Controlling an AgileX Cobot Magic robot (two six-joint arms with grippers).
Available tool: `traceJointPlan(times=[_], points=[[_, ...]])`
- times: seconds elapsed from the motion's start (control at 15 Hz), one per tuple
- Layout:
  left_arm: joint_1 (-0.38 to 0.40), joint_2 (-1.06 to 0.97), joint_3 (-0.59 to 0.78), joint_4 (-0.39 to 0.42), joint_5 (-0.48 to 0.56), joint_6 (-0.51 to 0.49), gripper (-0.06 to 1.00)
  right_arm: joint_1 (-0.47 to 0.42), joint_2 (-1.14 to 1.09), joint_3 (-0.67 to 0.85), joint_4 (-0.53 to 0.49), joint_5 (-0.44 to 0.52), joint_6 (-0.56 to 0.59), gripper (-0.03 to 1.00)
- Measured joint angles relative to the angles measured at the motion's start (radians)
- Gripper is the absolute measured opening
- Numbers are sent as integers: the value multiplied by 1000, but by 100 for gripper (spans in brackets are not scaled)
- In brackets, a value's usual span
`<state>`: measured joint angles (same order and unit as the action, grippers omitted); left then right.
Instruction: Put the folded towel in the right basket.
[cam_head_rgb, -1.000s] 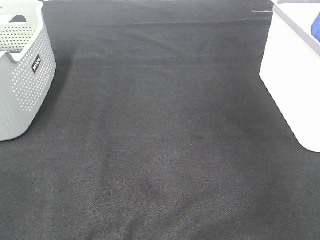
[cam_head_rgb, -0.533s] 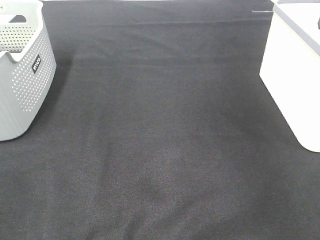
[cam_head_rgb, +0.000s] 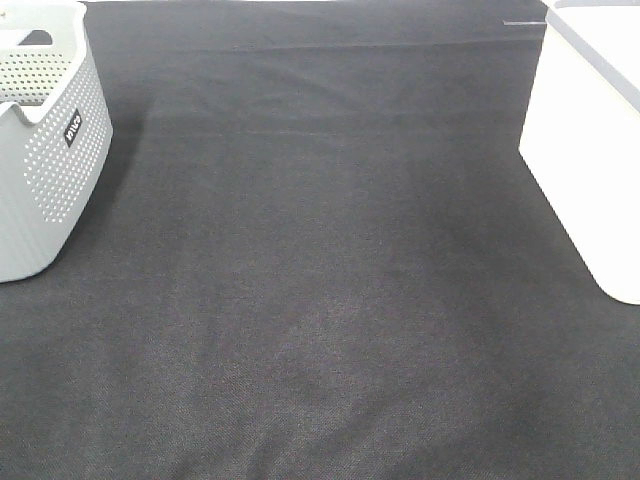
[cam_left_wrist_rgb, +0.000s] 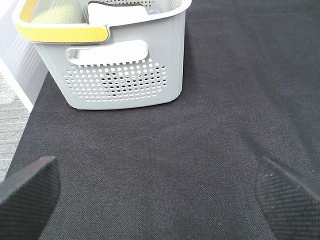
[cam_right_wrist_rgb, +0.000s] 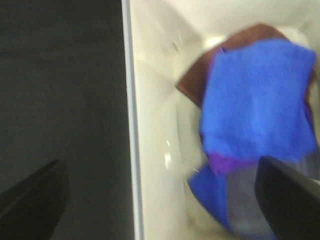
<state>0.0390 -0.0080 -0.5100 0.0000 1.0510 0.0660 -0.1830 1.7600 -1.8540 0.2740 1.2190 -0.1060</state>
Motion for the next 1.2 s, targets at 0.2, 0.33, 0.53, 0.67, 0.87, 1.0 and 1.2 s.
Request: traceJointPlan(times=[0.2, 0.33, 0.53, 0.67, 0.87, 1.0, 1.2], points=[[0, 0, 0, 0, 0, 0, 99, 0, -320, 385, -81, 1, -5, 97], [0, 0, 0, 0, 0, 0, 99, 0, -594, 604, -78, -25, -54, 97], [0, 0, 0, 0, 0, 0, 99, 0, -976, 892, -99, -87, -78, 97], [0, 0, 0, 0, 0, 0, 99, 0, -1150, 1008, -112, -85, -78, 96], [0, 0, 0, 0, 0, 0, 99, 10, -1311, 1097, -113, -62, -77, 96], [0, 0, 0, 0, 0, 0, 99, 94, -1420, 1221, -114, -49, -77, 96], [0, 0, 0, 0, 0, 0, 99, 126, -1595, 1356, -121, -62, -76, 96]])
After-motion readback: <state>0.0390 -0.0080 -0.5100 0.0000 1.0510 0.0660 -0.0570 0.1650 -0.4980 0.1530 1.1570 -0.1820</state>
